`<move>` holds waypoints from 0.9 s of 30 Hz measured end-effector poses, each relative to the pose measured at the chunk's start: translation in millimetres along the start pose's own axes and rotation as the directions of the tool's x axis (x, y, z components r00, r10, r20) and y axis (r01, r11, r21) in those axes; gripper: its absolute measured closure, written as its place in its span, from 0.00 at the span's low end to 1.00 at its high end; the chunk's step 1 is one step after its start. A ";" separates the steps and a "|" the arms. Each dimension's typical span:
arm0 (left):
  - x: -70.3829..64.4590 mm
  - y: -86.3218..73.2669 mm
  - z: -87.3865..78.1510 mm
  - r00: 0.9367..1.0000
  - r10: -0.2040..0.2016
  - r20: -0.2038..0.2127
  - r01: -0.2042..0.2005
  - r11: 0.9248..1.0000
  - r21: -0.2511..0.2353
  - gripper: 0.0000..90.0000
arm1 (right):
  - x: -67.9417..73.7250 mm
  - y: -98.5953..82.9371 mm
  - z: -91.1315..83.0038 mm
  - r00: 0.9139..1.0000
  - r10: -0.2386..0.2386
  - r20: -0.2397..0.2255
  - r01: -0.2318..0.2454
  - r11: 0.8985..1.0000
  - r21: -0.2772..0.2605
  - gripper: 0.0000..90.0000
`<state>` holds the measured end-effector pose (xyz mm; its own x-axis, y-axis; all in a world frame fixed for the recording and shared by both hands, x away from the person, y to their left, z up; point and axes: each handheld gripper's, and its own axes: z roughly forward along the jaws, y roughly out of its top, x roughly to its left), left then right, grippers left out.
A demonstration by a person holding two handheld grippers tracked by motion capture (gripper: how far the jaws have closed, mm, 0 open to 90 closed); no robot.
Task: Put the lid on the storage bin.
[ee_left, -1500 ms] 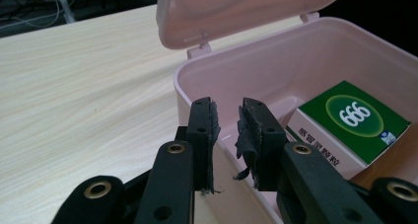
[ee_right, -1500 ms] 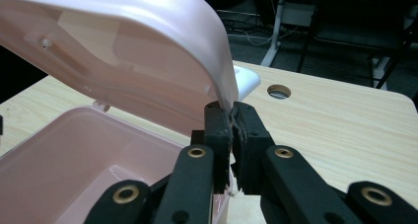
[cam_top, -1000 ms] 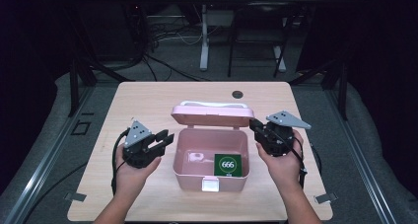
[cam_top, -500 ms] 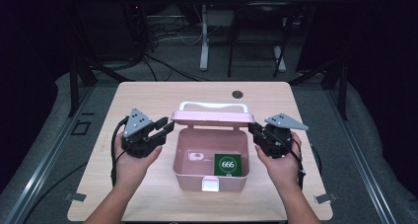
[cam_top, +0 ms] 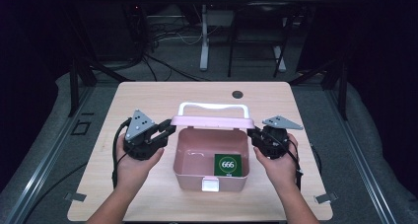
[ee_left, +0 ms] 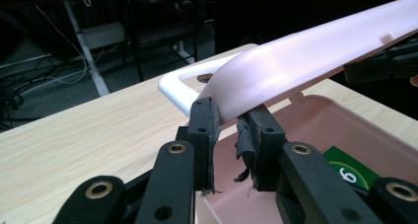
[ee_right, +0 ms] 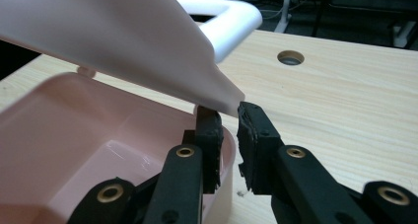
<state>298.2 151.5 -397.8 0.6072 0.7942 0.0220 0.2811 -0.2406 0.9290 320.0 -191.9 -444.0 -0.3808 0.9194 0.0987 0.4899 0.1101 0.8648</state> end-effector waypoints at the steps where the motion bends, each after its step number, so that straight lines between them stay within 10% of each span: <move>1: 0.0 0.0 0.0 1.000 0.000 0.000 0.000 1.000 0.000 0.84 | 0.0 0.0 0.0 1.000 0.000 0.000 0.000 1.000 0.000 0.88; 27: -4.5 -8.2 -8.3 1.000 0.001 0.012 -0.001 1.000 0.000 0.86 | -17.4 -10.3 13.8 0.999 0.032 0.038 -0.033 0.999 0.028 0.81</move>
<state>287.0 154.6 -402.5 0.6160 0.7875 0.0184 0.2807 -0.2413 0.9290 332.4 -203.8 -461.4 -0.3349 0.9361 0.1075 0.5239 0.0902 0.8470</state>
